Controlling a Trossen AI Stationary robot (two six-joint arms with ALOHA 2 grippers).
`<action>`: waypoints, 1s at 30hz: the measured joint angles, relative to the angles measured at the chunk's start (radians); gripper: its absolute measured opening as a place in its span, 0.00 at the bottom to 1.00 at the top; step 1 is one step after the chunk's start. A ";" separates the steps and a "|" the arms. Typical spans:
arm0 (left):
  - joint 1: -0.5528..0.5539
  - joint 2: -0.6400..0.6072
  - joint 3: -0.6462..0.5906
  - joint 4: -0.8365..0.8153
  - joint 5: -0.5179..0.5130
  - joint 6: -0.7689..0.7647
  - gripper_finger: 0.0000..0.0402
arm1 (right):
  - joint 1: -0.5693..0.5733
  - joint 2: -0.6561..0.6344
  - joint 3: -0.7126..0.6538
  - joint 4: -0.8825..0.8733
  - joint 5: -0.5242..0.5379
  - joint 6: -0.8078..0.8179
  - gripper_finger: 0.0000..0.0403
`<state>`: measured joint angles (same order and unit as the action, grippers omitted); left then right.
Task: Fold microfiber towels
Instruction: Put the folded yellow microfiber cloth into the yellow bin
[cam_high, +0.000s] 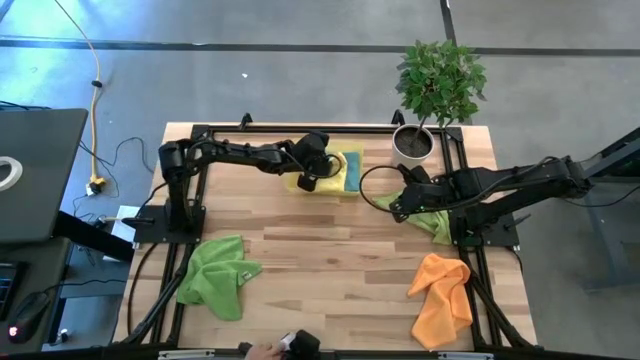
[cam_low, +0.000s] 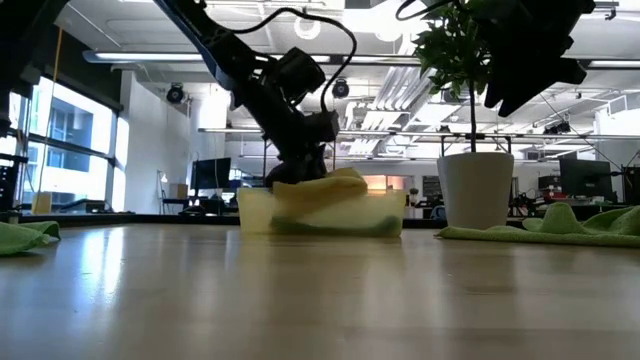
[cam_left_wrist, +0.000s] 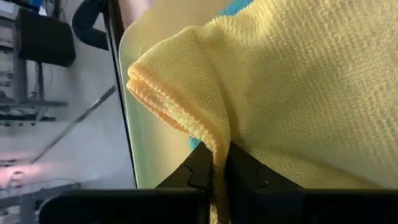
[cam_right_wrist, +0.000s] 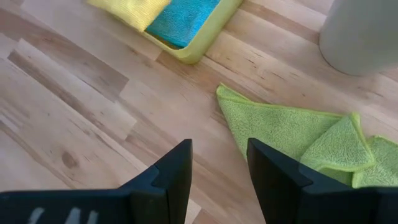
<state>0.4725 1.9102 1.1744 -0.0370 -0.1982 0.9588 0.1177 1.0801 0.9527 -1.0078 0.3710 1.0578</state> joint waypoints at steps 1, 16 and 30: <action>0.000 0.006 0.001 0.009 -0.003 0.015 0.04 | 0.000 0.000 0.000 0.000 0.000 0.000 0.36; 0.032 0.012 0.000 0.058 -0.008 0.066 0.04 | 0.000 0.000 0.000 0.000 0.000 0.000 0.36; -0.012 0.012 0.016 0.037 -0.190 -0.061 0.36 | 0.000 0.000 0.000 -0.002 -0.026 0.000 0.38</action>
<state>0.4608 1.9224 1.1899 -0.0004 -0.3884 0.8975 0.1173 1.0805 0.9527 -1.0096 0.3454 1.0578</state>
